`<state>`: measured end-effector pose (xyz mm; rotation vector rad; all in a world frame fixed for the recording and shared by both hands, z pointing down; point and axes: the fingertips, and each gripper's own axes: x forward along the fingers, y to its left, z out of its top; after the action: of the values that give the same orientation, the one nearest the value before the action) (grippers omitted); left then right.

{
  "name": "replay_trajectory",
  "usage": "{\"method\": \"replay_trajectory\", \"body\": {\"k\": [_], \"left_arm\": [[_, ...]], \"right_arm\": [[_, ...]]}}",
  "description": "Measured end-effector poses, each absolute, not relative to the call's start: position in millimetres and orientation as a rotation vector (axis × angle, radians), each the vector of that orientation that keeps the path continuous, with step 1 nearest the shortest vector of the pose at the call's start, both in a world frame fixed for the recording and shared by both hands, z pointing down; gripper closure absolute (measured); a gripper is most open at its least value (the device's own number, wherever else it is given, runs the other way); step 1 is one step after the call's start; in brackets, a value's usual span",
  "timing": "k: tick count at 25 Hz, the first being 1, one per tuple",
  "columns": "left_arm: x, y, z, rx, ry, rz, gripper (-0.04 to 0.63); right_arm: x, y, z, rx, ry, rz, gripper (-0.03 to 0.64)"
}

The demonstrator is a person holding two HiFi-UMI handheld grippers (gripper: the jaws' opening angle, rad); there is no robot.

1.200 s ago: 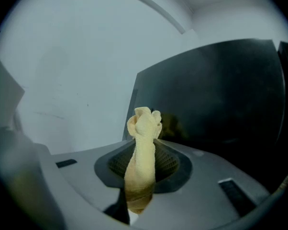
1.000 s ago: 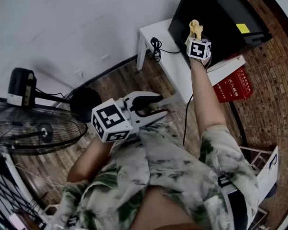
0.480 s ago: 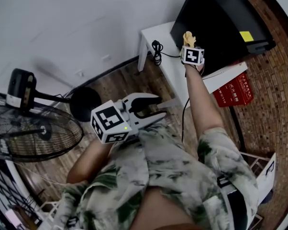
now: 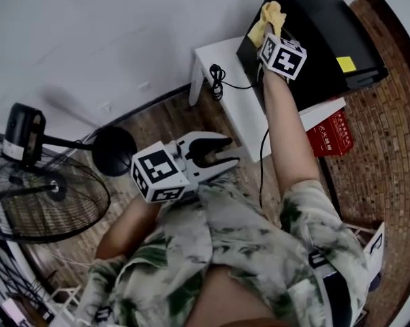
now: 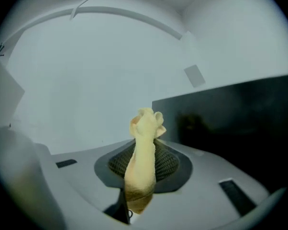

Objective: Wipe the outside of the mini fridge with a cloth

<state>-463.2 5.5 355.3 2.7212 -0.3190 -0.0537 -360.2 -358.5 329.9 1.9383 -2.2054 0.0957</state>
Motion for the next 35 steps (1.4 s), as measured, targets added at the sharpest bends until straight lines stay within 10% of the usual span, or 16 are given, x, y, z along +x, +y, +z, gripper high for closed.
{"method": "replay_trajectory", "body": {"k": [35], "left_arm": [[-473,-56,387,2.567,-0.681,0.007,0.430]], "right_arm": [[-357,-436,563,1.679,-2.013,0.458,0.518]]}}
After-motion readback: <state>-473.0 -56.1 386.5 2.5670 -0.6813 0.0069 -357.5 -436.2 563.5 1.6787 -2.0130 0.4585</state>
